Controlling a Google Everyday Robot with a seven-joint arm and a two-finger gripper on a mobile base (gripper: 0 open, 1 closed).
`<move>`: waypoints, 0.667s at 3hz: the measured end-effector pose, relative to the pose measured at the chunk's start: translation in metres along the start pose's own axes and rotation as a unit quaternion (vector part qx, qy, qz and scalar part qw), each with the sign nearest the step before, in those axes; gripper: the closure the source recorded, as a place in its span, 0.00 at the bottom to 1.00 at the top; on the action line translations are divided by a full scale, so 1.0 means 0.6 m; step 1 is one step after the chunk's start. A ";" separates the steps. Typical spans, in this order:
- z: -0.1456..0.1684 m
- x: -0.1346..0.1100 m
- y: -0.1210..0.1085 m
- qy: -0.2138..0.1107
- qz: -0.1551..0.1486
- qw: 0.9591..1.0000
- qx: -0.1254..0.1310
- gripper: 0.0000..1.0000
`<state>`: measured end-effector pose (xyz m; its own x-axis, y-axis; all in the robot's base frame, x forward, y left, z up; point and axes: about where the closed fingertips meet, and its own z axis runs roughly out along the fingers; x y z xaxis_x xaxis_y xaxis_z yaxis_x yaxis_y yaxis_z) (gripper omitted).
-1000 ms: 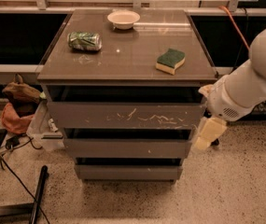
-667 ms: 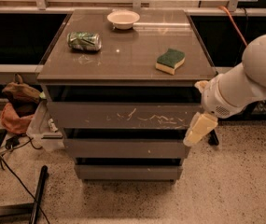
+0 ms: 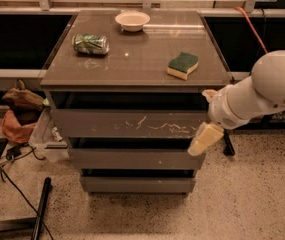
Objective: Open top drawer
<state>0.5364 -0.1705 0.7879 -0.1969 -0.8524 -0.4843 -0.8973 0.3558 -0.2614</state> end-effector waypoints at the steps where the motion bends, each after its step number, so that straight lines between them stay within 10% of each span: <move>1: 0.089 -0.020 -0.024 -0.045 -0.006 0.999 0.009 0.00; 2: 0.162 -0.033 -0.038 -0.073 -0.014 0.997 0.000 0.00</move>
Offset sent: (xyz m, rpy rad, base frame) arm 0.0934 0.0676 -0.0911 0.1691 -0.0875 0.1001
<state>0.5991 -0.1246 0.7219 -0.1122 -0.7976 -0.5927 -0.9016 0.3325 -0.2768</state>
